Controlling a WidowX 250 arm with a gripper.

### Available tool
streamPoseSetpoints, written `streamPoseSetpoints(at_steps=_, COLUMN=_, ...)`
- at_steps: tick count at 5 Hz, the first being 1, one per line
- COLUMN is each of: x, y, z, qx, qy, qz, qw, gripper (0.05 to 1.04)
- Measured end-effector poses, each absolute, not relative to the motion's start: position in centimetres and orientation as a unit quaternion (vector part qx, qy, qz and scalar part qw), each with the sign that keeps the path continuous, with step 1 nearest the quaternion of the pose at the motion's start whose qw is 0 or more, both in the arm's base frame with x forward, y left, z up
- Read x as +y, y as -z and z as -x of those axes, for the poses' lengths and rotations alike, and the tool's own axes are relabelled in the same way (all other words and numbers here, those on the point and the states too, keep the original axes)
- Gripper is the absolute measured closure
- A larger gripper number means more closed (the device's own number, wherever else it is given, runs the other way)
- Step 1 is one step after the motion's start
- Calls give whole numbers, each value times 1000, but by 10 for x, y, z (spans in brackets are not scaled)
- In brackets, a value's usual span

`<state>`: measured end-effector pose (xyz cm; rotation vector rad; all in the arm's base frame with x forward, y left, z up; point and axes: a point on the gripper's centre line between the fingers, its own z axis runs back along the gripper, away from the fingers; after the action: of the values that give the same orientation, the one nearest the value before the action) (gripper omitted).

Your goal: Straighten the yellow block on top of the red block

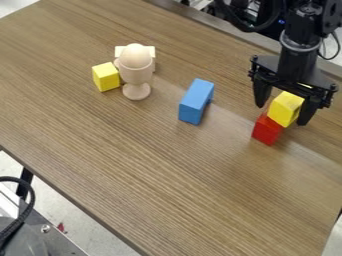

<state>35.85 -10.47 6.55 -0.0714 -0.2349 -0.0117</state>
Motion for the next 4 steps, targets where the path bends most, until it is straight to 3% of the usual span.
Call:
streamPoseSetpoints(at_steps=1, x=-103, y=-54, z=-355, qx=-102, qy=6, qz=30, qw=994, gripper=399)
streamPoseSetpoints(at_steps=2, x=-104, y=-54, z=-355, qx=-101, qy=3, qz=34, qw=994, gripper=496)
streamPoseSetpoints(at_steps=4, x=-104, y=-63, z=-357, qx=-107, qy=-10, qz=51, qw=993, gripper=496)
